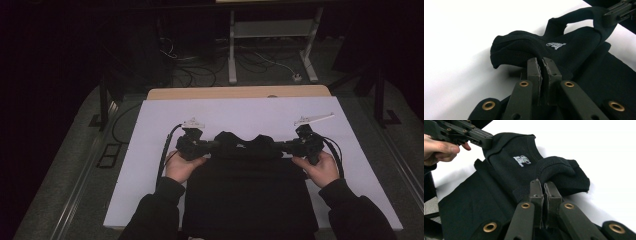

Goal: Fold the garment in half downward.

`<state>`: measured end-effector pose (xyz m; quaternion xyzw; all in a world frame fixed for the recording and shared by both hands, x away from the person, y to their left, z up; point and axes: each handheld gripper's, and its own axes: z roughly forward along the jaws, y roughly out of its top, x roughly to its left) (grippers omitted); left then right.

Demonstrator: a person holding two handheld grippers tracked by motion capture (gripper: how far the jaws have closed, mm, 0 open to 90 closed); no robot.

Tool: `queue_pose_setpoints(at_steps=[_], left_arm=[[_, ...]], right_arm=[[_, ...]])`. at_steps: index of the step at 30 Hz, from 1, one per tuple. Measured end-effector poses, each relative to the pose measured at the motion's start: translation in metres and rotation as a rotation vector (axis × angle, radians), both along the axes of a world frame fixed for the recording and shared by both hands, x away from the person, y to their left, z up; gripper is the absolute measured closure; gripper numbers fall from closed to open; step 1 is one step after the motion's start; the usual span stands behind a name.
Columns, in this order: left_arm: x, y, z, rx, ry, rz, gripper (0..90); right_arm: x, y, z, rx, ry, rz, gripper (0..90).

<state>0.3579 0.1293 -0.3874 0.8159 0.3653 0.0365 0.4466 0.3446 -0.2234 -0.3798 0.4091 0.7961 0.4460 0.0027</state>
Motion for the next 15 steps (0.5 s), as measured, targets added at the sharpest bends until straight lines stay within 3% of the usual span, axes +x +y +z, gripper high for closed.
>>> queue_pose_setpoints(at_steps=[15], left_arm=[[-0.019, 0.005, 0.004, -0.012, 0.001, -0.004, 83.7]], right_arm=[[-0.020, 0.002, 0.003, -0.004, -0.012, 0.026, 85.3]])
